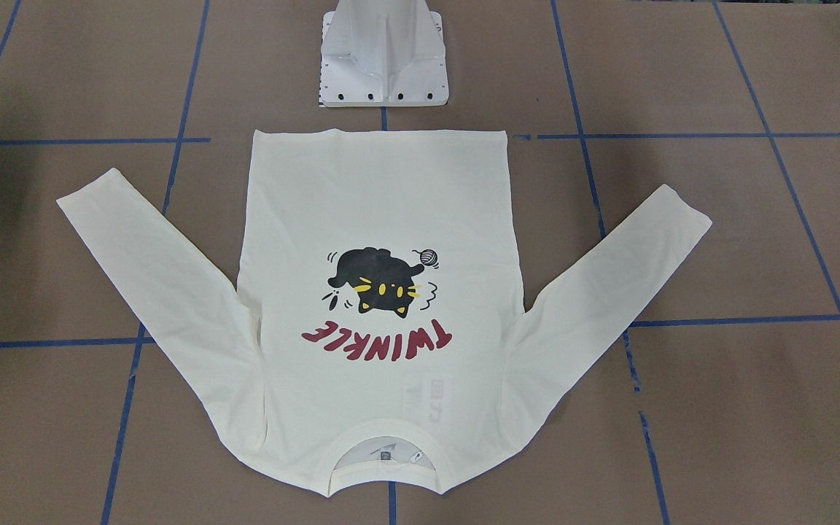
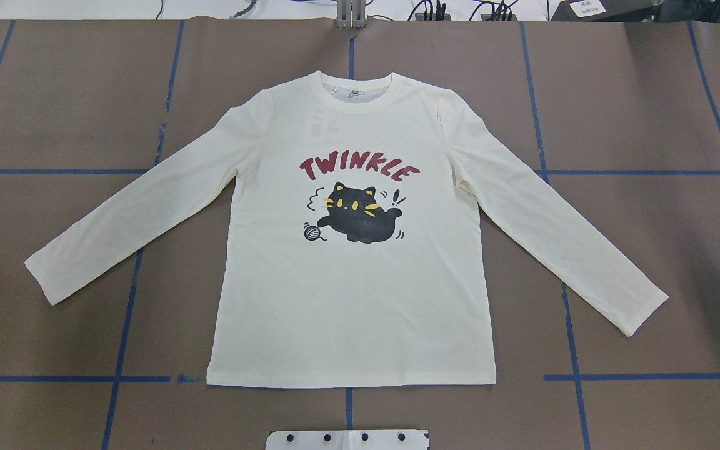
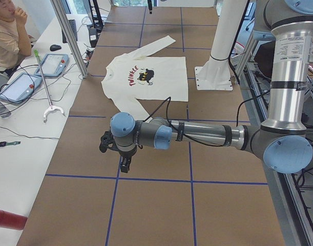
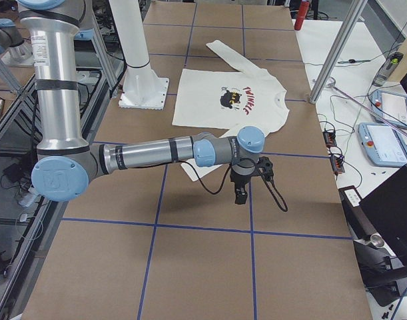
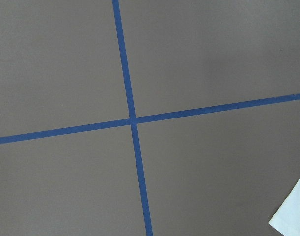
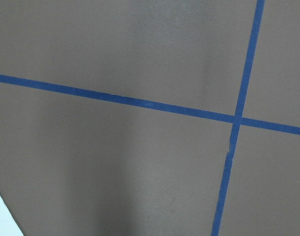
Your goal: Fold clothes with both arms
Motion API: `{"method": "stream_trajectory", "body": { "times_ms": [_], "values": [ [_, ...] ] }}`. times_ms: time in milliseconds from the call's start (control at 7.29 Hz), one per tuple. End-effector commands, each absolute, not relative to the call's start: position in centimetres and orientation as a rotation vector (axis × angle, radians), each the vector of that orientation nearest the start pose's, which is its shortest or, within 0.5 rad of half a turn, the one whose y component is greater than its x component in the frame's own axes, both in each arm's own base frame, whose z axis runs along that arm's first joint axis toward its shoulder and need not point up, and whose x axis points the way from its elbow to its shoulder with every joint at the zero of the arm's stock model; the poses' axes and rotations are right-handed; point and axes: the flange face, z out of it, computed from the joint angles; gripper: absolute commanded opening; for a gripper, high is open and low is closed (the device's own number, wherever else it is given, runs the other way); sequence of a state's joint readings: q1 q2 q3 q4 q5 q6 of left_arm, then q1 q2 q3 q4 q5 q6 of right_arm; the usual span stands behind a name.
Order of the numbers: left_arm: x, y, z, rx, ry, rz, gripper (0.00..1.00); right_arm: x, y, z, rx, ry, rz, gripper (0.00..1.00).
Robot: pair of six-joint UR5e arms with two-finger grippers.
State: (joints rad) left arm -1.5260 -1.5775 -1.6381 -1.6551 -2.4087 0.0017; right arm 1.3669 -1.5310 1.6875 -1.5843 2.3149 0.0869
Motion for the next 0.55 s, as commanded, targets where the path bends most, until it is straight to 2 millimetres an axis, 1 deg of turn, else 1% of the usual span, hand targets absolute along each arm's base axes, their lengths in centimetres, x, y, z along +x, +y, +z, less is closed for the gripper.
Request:
{"method": "stream_trajectory", "body": {
  "times_ms": [0,137,274,412],
  "values": [
    [-3.9,-51.2,60.4,0.146,0.839,0.112,1.0,-3.9,-51.2,58.8,0.014,-0.775,-0.161,1.0],
    [-3.9,-51.2,60.4,0.156,0.837,0.113,1.0,-3.9,-50.9,59.2,0.011,-0.773,-0.159,1.0],
    [-4.0,-50.8,61.1,0.145,0.827,0.103,1.0,-3.8,-50.3,60.0,-0.001,-0.767,-0.157,1.0],
    [-4.0,-50.9,60.5,0.149,0.826,0.098,1.0,-4.0,-50.4,60.5,0.021,-0.79,-0.163,1.0]
  ]
}}
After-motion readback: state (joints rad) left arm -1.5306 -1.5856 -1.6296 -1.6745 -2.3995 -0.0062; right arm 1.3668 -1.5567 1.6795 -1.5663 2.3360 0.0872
